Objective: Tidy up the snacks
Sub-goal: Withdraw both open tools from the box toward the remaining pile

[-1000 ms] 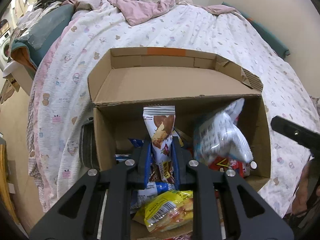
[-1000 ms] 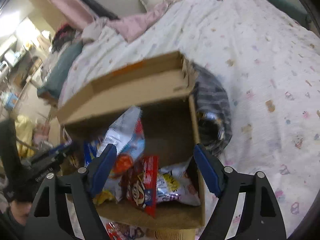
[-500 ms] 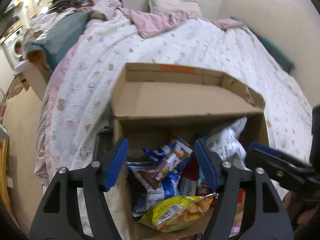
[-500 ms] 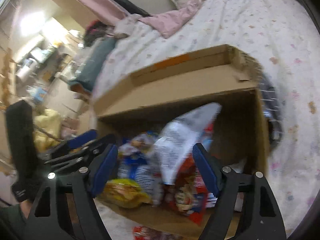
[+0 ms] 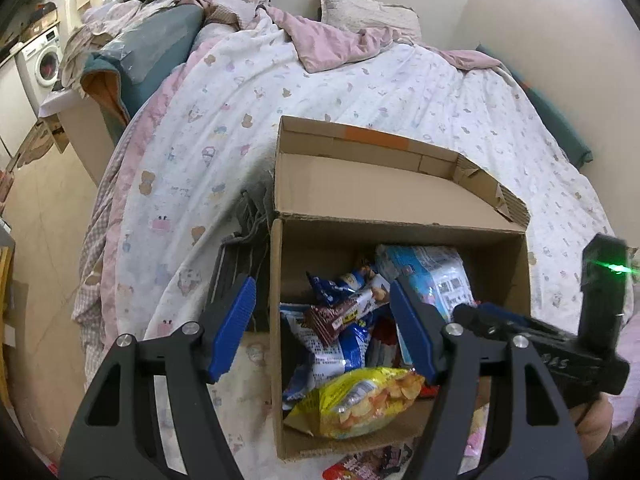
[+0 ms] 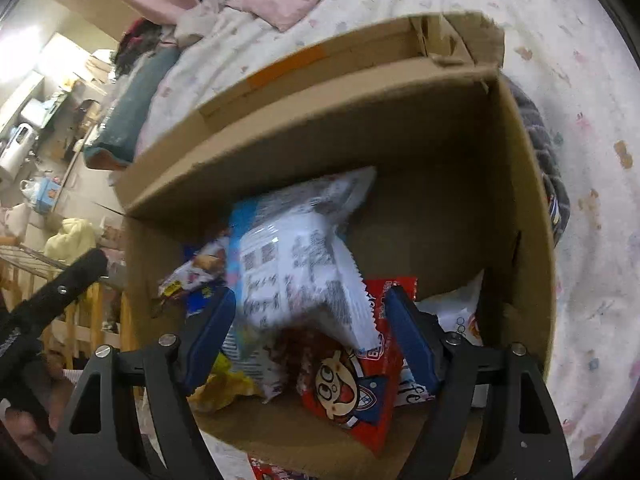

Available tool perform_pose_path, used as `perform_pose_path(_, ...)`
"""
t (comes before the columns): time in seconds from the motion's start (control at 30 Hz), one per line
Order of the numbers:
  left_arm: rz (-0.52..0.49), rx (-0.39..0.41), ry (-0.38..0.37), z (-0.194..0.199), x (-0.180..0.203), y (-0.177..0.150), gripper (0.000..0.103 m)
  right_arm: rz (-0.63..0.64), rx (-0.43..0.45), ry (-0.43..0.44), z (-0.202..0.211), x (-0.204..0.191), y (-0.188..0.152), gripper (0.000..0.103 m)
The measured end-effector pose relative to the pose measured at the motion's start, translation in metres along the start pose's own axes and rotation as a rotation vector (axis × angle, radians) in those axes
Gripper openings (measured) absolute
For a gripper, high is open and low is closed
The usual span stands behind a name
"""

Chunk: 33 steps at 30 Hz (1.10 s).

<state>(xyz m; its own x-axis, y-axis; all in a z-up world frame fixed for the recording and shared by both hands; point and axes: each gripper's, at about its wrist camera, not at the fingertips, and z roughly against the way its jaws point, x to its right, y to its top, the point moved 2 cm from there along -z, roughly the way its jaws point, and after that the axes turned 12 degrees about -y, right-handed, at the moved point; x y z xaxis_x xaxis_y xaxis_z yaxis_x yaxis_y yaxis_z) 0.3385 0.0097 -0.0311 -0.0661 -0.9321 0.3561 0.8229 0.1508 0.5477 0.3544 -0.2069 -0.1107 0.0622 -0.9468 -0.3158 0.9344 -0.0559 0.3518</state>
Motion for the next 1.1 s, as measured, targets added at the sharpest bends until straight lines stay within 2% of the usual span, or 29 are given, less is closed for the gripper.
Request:
perform_pose_path(0.17, -0.007, 0.005, 0.015, 0.018, -0.004, -0.009, 0.066, 0.018, 0.070, 0.055, 0.034, -0.009, -0.004, 0.080)
perform_pose_path(0.27, 0.019, -0.030, -0.003, 0.024, -0.010, -0.019, 0.066, 0.026, 0.094, 0.055, 0.054, -0.009, -0.013, 0.080)
perform_pose_path(0.37, 0.022, -0.078, -0.037, 0.029, -0.011, -0.034, 0.066, 0.012, 0.102, 0.062, 0.067, -0.003, -0.025, 0.080)
perform_pose_path(0.67, -0.054, -0.117, -0.064, 0.051, 0.007, -0.079, 0.066, -0.063, 0.119, 0.064, 0.099, 0.020, -0.064, 0.083)
perform_pose_path(0.77, -0.055, -0.203, -0.139, 0.045, 0.013, -0.100, 0.067, -0.079, 0.128, 0.066, 0.110, 0.027, -0.085, 0.086)
perform_pose_path(0.83, -0.044, -0.245, -0.156, 0.040, 0.013, -0.112, 0.066, -0.091, 0.126, 0.058, 0.114, 0.031, -0.097, 0.086)
perform_pose_path(0.97, -0.093, -0.311, -0.119, 0.030, 0.016, -0.130, 0.067, -0.139, 0.111, 0.053, 0.118, 0.045, -0.119, 0.086)
perform_pose_path(1.1, -0.194, -0.425, -0.072, 0.009, 0.023, -0.149, 0.066, -0.174, 0.098, 0.046, 0.121, 0.056, -0.140, 0.087)
